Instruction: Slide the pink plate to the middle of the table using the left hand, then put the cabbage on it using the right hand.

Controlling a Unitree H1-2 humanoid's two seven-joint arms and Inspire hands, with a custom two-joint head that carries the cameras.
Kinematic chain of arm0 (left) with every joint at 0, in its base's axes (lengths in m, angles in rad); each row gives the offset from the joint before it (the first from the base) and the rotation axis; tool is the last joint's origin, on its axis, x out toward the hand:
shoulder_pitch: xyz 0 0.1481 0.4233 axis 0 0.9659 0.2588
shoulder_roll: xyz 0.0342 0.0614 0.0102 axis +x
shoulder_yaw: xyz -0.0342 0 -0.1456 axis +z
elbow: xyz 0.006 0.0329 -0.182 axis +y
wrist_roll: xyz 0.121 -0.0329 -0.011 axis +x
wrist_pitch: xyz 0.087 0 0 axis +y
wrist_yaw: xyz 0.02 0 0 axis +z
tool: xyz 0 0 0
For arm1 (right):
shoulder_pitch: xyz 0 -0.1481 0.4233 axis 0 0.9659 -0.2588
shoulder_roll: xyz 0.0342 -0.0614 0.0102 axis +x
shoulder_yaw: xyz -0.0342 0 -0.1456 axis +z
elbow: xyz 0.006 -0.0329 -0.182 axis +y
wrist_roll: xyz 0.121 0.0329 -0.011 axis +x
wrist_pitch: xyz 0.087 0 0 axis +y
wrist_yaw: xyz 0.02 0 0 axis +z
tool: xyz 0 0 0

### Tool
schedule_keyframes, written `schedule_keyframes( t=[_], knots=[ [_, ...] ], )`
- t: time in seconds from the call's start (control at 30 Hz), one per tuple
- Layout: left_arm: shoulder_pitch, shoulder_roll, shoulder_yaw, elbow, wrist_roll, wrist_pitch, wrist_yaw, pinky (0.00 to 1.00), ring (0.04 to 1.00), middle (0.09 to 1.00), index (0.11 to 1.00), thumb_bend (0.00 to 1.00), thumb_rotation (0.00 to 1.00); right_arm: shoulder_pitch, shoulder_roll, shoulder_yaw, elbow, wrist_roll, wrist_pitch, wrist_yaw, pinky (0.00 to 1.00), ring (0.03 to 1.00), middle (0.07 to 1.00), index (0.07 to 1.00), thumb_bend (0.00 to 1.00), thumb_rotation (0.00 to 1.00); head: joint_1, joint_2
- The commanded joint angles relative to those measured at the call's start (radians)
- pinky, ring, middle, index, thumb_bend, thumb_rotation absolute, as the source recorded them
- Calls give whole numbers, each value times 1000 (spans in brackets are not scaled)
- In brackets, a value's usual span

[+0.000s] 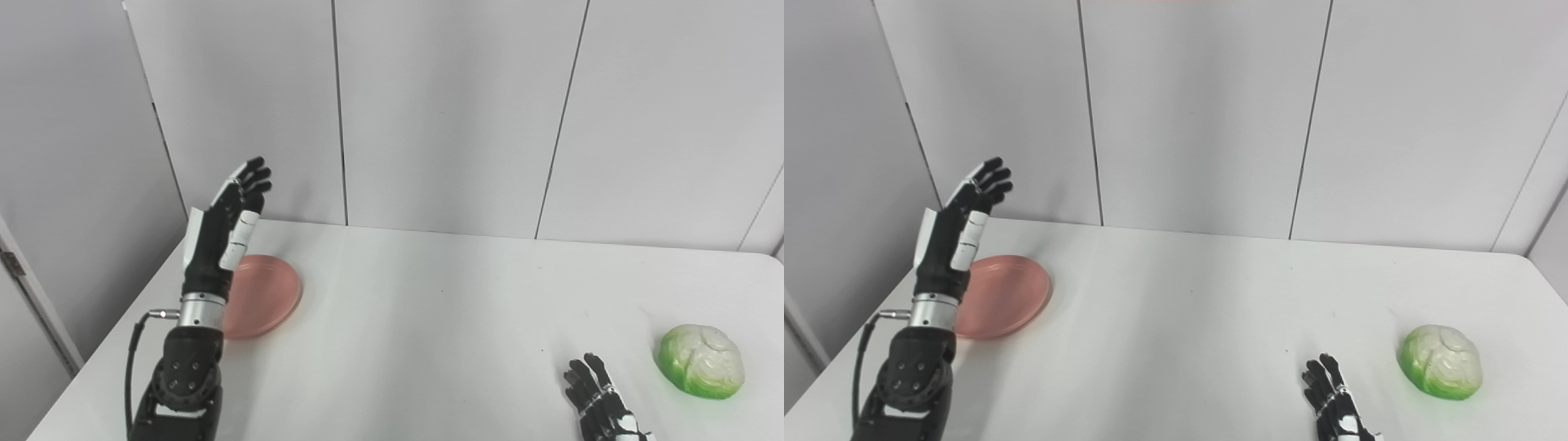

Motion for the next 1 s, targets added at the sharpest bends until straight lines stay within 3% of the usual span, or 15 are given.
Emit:
schedule_keyframes(
  t=[0.0,0.17,0.33,0.43,0.6,0.73,0.87,0.97],
  knots=[
    [-79,51,26,69,-16,-31,15,839,857,879,850,871,953,64,-16,18,29,1,35,5,953,906,898,925,780,1000,1,0],
    [-162,132,42,339,-7,-120,30,890,891,917,884,841,994,68,-17,22,26,-5,39,2,956,909,895,923,795,1000,-6,-3],
    [-214,177,49,510,-50,-163,8,962,934,945,902,798,967,72,-15,21,21,0,44,-4,938,899,888,913,797,1000,-6,-2],
    [-242,198,50,603,-68,-192,6,933,937,944,906,788,946,72,-18,23,24,-1,40,-3,937,896,884,915,786,1000,-8,-10],
    [-270,218,57,713,-101,-232,5,863,921,934,886,744,936,70,-21,22,29,0,38,-3,940,891,878,915,786,1000,-5,-8],
    [-278,219,77,768,-147,-226,-5,868,909,918,866,790,905,68,-23,20,30,4,38,-2,935,896,885,912,793,1000,-3,-7],
    [-257,215,71,792,-151,-229,-3,906,915,911,874,745,969,70,-24,20,25,2,42,-4,938,896,884,916,788,1000,-6,-2],
    [-245,208,71,826,-168,-240,-20,909,918,912,880,781,967,74,-24,20,19,-1,48,-7,933,890,877,911,794,1000,-7,1]
  ],
)
